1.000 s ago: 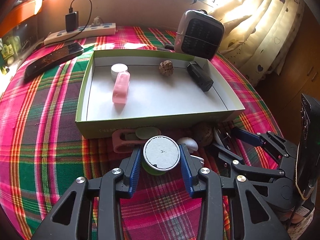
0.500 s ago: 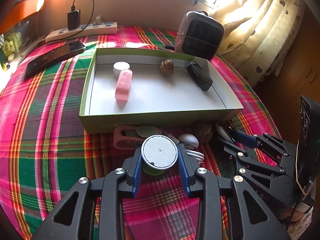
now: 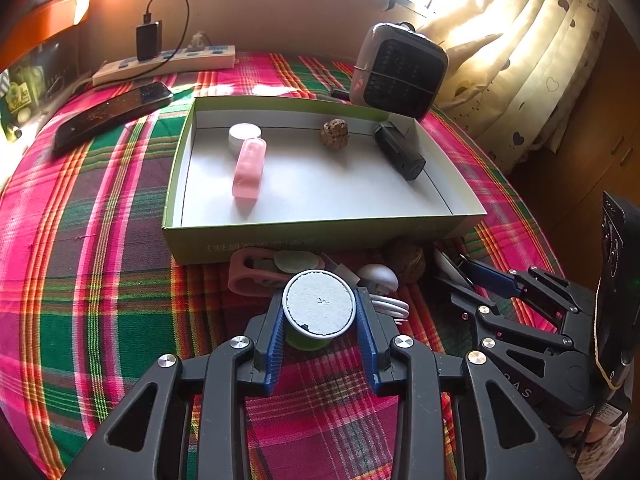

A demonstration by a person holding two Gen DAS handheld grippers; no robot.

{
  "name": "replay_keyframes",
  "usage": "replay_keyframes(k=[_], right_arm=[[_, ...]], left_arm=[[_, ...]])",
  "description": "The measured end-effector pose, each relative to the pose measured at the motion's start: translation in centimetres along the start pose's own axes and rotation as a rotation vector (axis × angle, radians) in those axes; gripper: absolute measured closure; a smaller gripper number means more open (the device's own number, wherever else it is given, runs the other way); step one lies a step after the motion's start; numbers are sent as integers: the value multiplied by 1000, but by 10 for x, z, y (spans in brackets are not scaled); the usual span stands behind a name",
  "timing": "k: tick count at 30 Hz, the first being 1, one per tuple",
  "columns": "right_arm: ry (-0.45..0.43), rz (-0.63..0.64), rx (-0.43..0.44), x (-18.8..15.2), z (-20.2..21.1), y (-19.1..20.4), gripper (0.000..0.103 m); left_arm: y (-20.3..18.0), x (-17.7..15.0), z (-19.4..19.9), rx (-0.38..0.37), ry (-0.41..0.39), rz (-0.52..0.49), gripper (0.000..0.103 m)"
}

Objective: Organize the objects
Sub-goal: 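Grasp the white-topped green spool with the left gripper while the right gripper grasps the black oval object, then lift and carry the spool and black oval object over the box with both grippers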

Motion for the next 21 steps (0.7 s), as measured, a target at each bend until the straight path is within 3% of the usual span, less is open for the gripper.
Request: replay_keyframes(k=[21], right_arm=[[-44,-19,25,4,22,0,67]], left_arm=[[-1,3,20,8,-47,-16,73]])
Point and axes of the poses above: each gripper's, at about its wrist camera, not at the fingertips, and z roughly against the way its jaws point, y to its left, x to its top, the point moved 2 cm from there along -z, roughly the way its jaws point, and after that the axes turned 15 degrees about -z, right-handed, at the moved point
